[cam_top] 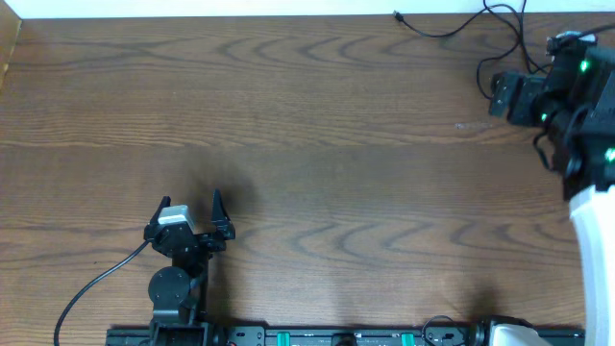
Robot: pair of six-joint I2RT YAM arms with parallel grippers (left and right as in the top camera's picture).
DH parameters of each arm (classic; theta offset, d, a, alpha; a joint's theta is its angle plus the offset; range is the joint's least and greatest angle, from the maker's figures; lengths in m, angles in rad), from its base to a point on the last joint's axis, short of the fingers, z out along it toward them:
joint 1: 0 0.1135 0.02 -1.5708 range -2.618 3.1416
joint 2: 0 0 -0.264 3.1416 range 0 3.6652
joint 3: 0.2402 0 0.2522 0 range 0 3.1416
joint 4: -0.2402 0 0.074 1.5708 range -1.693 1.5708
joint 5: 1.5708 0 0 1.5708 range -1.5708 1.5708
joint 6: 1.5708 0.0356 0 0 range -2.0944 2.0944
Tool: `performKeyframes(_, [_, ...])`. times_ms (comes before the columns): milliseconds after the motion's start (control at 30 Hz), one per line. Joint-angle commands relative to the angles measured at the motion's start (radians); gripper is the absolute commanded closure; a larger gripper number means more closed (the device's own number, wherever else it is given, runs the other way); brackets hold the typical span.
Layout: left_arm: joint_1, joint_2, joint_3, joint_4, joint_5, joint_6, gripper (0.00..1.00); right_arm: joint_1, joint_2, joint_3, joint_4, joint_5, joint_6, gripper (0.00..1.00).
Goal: Untangle cables
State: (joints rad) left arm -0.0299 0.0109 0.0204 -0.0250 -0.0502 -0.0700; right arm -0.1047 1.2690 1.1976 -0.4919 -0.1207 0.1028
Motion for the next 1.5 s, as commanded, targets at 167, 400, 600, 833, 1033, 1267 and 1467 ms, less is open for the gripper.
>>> performKeyframes(167, [-0.002,-0.006,-0.016,-0.045,-0.009,0.017,0.08,0.048,-0.253,-0.594,0.642,-0.119,0.061,0.01])
performKeyframes(400, [-0.001,-0.006,-0.016,-0.045,-0.009,0.017,0.08,0.048,-0.46,-0.919,0.83,-0.118,0.061,0.01])
performKeyframes(600, [-0.002,-0.006,-0.016,-0.045,-0.009,0.017,0.08,0.048,-0.688,-1.134,0.875,-0.117,0.061,0.01])
performKeyframes(833, [-0.001,-0.006,-0.016,-0.045,-0.009,0.017,0.08,0.048,-0.85,-1.192,0.715,-0.109,0.06,0.01])
performKeyframes(1033, [-0.002,-0.006,-0.016,-0.045,-0.009,0.017,0.08,0.048,-0.948,-1.192,0.502,-0.099,0.057,0.01])
performKeyframes(1267, [-0.001,-0.006,-0.016,-0.045,-0.009,0.017,0.08,0.053,-1.051,-1.192,0.431,-0.08,0.012,0.01])
performKeyframes(1467, [-0.002,-0.006,-0.016,-0.045,-0.009,0.017,0.08,0.055,-1.122,-1.192,0.431,-0.085,0.013,0.01])
